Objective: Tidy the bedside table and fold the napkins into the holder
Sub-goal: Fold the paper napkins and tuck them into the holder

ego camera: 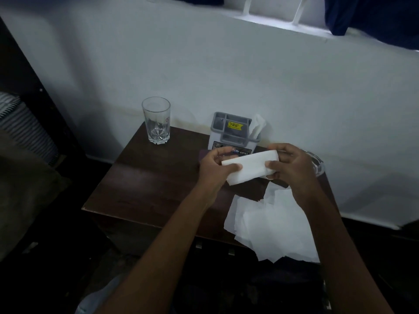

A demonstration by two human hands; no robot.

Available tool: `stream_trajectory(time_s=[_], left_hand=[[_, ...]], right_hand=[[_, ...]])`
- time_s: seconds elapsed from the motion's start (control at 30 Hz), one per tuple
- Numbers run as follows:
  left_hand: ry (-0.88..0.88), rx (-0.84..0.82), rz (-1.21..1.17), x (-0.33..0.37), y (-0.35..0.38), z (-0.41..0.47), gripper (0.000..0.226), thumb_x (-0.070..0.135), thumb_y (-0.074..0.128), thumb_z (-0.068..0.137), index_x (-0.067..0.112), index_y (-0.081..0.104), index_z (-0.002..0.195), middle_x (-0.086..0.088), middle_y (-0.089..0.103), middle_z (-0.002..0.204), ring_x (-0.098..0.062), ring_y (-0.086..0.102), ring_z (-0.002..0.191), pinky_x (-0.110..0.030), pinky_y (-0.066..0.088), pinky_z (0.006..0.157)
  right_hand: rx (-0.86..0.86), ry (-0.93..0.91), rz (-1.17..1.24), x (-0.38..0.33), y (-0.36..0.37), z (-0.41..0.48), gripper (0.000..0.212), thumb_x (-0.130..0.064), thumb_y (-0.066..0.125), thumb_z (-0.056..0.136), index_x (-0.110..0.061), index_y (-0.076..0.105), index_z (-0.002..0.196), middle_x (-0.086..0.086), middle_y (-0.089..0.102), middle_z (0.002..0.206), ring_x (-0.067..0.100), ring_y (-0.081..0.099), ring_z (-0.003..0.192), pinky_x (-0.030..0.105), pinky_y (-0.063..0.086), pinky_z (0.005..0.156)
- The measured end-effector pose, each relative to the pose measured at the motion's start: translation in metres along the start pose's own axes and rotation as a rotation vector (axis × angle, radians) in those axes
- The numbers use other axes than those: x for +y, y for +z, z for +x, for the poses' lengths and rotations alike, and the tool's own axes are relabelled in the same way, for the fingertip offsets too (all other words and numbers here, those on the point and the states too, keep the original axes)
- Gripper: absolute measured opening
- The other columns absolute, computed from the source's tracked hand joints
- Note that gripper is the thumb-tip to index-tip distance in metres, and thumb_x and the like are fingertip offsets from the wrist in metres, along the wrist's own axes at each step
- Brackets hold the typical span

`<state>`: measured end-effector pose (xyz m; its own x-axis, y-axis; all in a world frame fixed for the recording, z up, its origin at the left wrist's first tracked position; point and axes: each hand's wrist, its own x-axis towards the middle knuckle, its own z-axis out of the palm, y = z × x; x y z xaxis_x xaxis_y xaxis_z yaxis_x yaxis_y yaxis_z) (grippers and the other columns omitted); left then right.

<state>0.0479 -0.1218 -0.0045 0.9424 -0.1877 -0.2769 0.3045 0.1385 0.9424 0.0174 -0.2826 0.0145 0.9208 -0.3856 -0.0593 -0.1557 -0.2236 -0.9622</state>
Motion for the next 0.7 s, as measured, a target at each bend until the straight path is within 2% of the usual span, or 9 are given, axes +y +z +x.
stream_trajectory(time_s=[0.07, 0.13, 0.23, 0.3, 0.4, 0.5, 0.6, 0.7], left_hand=[[-0.027, 0.020, -0.027, -0.001, 0.000, 0.002, 0.046, -0.003, 0.068, 0.078, 0.016, 0.057, 0.118, -0.007, 0.061, 0.117, -0.020, 0.059, 0.100, -0.035, 0.056, 0.077], [-0.073, 0.088, -0.089, -0.001, -0.002, 0.006, 0.041, 0.002, 0.062, 0.084, 0.018, 0.054, 0.122, -0.005, 0.059, 0.113, -0.017, 0.060, 0.096, -0.028, 0.055, 0.067], [-0.149, 0.198, -0.174, -0.002, -0.003, 0.011, 0.038, 0.010, 0.057, 0.090, 0.022, 0.050, 0.125, -0.001, 0.059, 0.108, -0.009, 0.059, 0.087, -0.022, 0.050, 0.063], [-0.181, 0.208, -0.198, -0.001, -0.004, 0.012, 0.036, 0.011, 0.055, 0.091, 0.021, 0.050, 0.125, -0.002, 0.060, 0.107, -0.012, 0.059, 0.089, -0.022, 0.049, 0.065], [-0.212, 0.157, -0.191, 0.002, -0.006, 0.012, 0.030, 0.012, 0.052, 0.092, 0.019, 0.051, 0.122, -0.005, 0.063, 0.116, -0.015, 0.060, 0.094, -0.024, 0.048, 0.067], [-0.215, 0.137, -0.179, 0.003, -0.011, 0.012, 0.021, 0.014, 0.050, 0.093, 0.020, 0.054, 0.114, -0.004, 0.064, 0.116, -0.014, 0.060, 0.095, -0.024, 0.048, 0.070], [-0.209, 0.138, -0.178, 0.002, -0.013, 0.013, 0.017, 0.013, 0.051, 0.093, 0.021, 0.055, 0.107, -0.005, 0.064, 0.117, -0.014, 0.060, 0.093, -0.022, 0.048, 0.067], [-0.206, 0.126, -0.181, 0.004, -0.012, 0.012, 0.016, 0.013, 0.049, 0.094, 0.021, 0.054, 0.106, -0.002, 0.065, 0.111, -0.014, 0.059, 0.090, -0.024, 0.047, 0.069]], right_hand=[[0.053, -0.044, -0.049, -0.001, 0.002, 0.003, 0.037, 0.010, 0.061, 0.078, -0.009, 0.059, 0.109, 0.011, 0.064, 0.111, 0.026, 0.062, 0.098, 0.029, 0.059, 0.065], [0.130, -0.166, -0.178, -0.011, 0.004, 0.013, 0.040, 0.012, 0.060, 0.075, -0.010, 0.061, 0.109, 0.012, 0.064, 0.105, 0.024, 0.062, 0.089, 0.025, 0.058, 0.062], [0.225, -0.371, -0.341, -0.039, 0.011, 0.053, 0.043, 0.010, 0.055, 0.073, -0.012, 0.061, 0.109, 0.009, 0.062, 0.098, 0.028, 0.063, 0.088, 0.041, 0.057, 0.075], [0.261, -0.491, -0.517, -0.061, 0.022, 0.085, 0.043, 0.006, 0.053, 0.075, -0.012, 0.059, 0.114, 0.013, 0.064, 0.102, 0.029, 0.062, 0.094, 0.033, 0.051, 0.080], [0.250, -0.580, -0.736, -0.080, 0.042, 0.121, 0.047, 0.003, 0.048, 0.081, -0.017, 0.052, 0.123, 0.015, 0.063, 0.117, 0.032, 0.060, 0.104, 0.033, 0.047, 0.081], [0.217, -0.641, -0.938, -0.082, 0.058, 0.137, 0.050, 0.003, 0.043, 0.083, -0.017, 0.046, 0.129, 0.018, 0.064, 0.112, 0.037, 0.060, 0.100, 0.041, 0.049, 0.080], [0.116, -0.665, -1.115, -0.074, 0.067, 0.146, 0.054, 0.003, 0.040, 0.084, -0.018, 0.040, 0.134, 0.020, 0.063, 0.108, 0.039, 0.057, 0.097, 0.041, 0.045, 0.076], [0.039, -0.612, -1.141, -0.062, 0.071, 0.150, 0.055, 0.002, 0.040, 0.085, -0.019, 0.037, 0.136, 0.021, 0.062, 0.107, 0.039, 0.057, 0.096, 0.040, 0.044, 0.076]])
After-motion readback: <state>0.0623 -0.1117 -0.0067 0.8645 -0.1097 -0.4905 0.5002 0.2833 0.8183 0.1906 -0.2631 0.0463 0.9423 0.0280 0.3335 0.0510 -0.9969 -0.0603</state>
